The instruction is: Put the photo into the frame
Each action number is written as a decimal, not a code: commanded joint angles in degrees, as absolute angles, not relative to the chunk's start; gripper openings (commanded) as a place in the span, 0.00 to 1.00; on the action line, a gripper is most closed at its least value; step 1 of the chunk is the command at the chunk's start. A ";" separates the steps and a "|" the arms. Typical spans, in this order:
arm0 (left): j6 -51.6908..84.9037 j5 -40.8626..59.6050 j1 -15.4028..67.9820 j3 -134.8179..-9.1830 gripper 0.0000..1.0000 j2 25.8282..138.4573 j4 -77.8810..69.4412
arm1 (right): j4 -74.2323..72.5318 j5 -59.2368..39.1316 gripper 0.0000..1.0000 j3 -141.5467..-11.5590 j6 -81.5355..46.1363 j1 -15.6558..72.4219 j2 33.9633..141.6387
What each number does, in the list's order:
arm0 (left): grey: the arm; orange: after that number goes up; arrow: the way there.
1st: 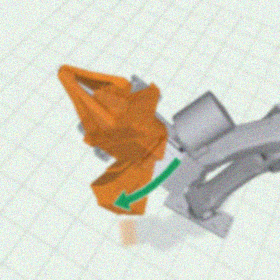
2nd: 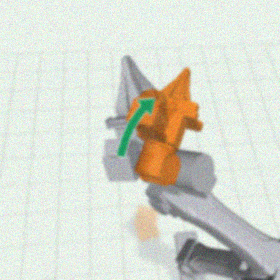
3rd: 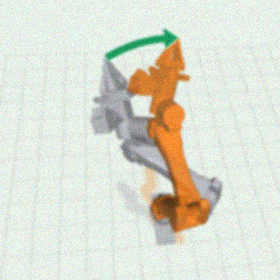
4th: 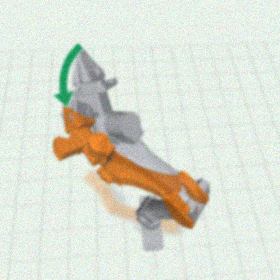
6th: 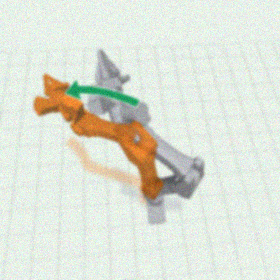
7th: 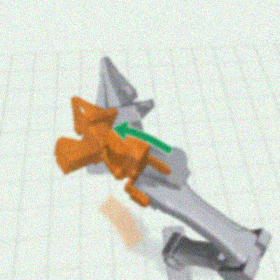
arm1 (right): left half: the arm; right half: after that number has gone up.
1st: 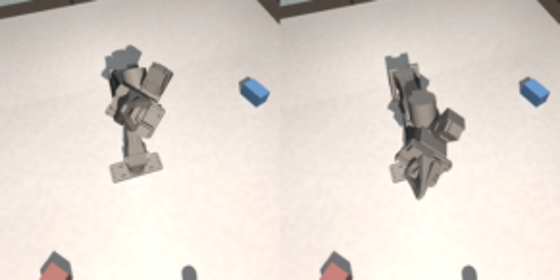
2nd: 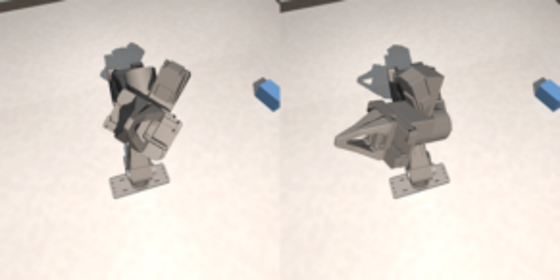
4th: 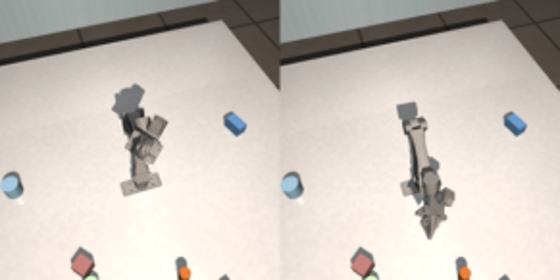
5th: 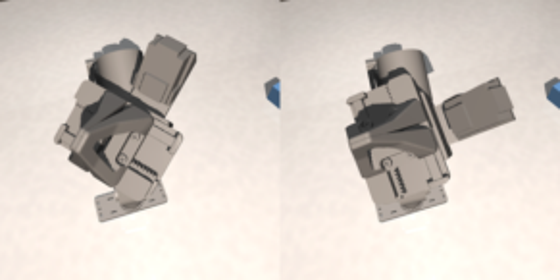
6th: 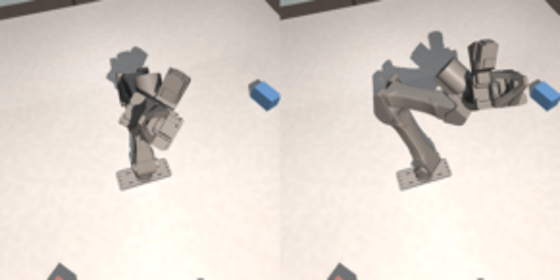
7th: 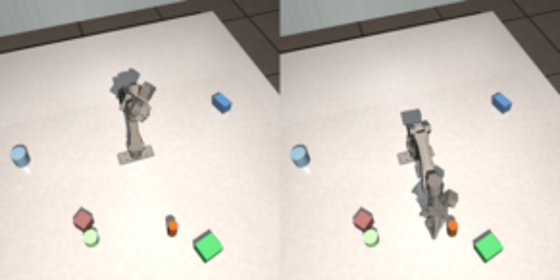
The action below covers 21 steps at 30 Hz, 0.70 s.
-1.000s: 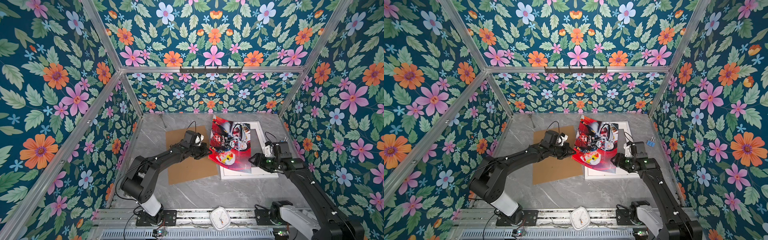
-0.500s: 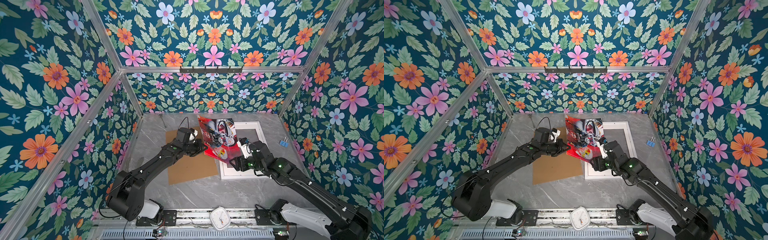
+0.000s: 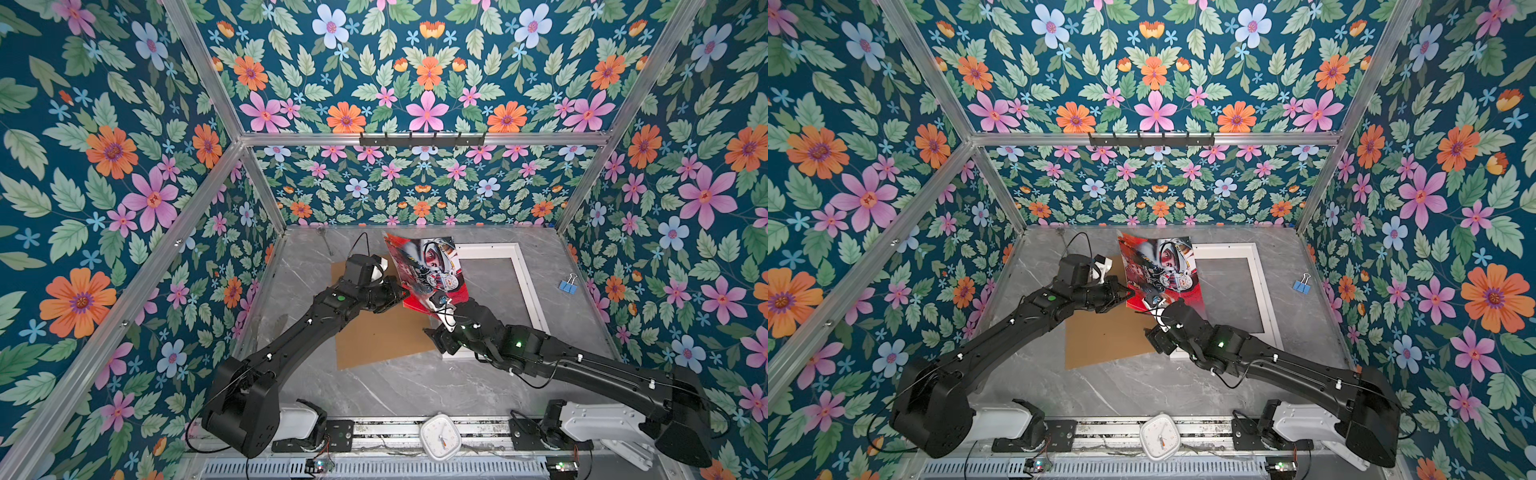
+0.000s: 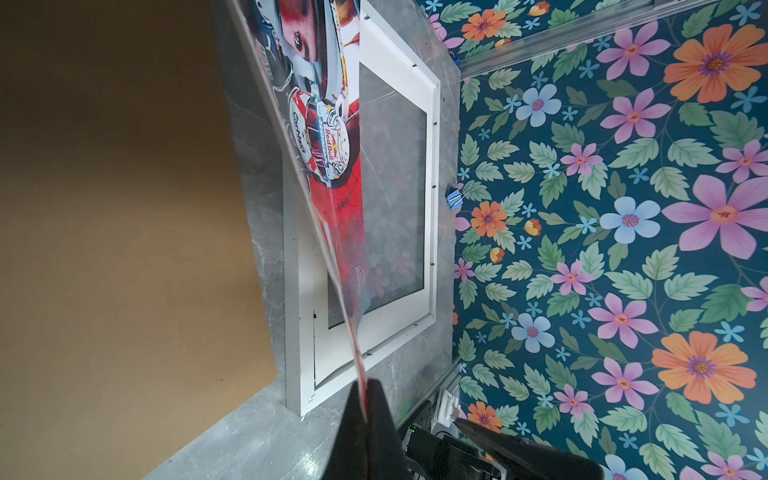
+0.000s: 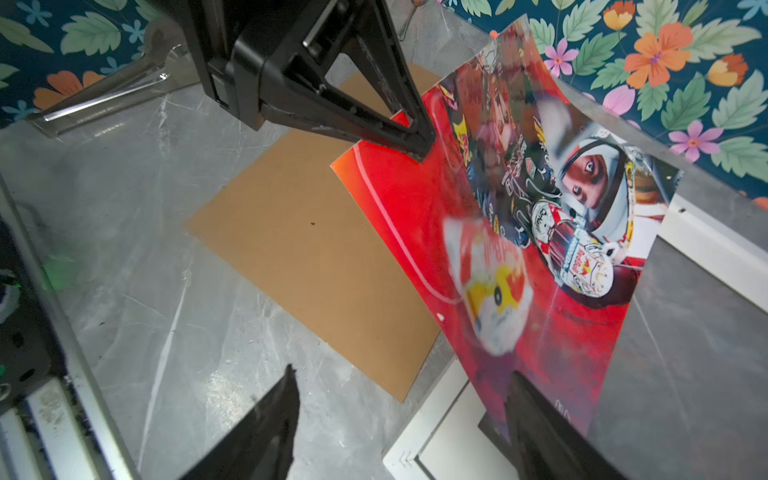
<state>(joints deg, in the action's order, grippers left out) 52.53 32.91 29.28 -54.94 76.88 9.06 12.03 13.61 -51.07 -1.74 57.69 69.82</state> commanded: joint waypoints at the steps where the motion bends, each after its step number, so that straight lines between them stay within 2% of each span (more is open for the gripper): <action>1: 52.65 32.65 29.18 -55.24 0.00 76.43 9.77 | 5.55 17.67 0.78 -50.69 3.18 58.07 71.98; 6: 52.65 32.78 29.00 -55.50 0.00 75.87 10.19 | -3.95 17.71 0.75 -48.18 7.23 58.26 75.57; 13: 52.65 33.13 28.94 -56.06 0.00 75.86 10.71 | -11.13 24.64 0.67 -49.08 10.63 58.83 81.91; 21: 52.65 33.29 28.65 -56.24 0.00 75.83 11.12 | -16.77 31.45 0.48 -49.72 14.06 60.08 86.92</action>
<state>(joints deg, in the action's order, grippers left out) 52.56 32.97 28.86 -55.72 75.94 11.14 -12.75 27.62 -49.21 12.47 59.88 86.04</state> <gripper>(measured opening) 0.050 0.485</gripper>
